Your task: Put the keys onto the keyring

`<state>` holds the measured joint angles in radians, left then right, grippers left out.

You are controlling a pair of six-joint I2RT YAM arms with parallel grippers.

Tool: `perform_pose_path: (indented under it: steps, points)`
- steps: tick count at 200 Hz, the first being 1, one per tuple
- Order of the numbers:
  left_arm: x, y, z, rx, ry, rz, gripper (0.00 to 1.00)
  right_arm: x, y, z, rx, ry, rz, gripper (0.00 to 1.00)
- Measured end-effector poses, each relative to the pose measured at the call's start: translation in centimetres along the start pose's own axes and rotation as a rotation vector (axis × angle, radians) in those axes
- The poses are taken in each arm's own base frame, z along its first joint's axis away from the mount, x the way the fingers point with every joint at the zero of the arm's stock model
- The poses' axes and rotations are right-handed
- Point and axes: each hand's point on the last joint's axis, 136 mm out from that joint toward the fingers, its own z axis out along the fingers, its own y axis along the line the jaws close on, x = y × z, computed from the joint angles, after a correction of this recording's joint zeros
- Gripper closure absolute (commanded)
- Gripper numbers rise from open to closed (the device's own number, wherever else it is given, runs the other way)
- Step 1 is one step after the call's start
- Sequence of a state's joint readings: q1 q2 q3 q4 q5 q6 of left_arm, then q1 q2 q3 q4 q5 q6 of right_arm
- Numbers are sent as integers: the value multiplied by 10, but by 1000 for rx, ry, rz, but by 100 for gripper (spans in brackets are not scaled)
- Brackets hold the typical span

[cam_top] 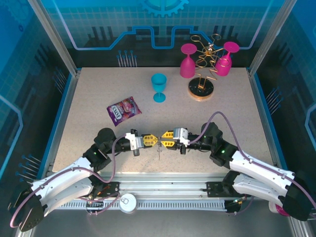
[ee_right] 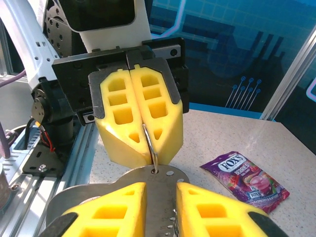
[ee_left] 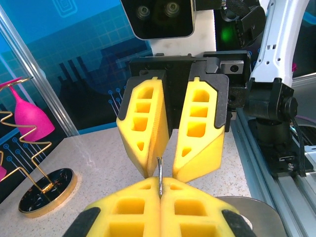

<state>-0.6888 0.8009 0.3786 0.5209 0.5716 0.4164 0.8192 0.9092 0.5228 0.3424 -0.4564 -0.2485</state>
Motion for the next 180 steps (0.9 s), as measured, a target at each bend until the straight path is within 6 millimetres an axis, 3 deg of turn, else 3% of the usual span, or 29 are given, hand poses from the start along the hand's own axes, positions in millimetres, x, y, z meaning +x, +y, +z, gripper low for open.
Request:
perform_pose_path:
  steps: [48,124,152,180]
  points:
    - [1,-2,1,10,0,-3,100,-12,-1,4,-20,-26,-17,79]
    - [3,0,0,7,5,-14,100,-12,1,11,-54,-20,-28,85]
    - [4,3,0,-1,9,-30,100,-11,0,14,-61,-9,-38,100]
    - [5,4,-1,-6,11,-32,100,-11,-1,15,-69,17,-34,100]
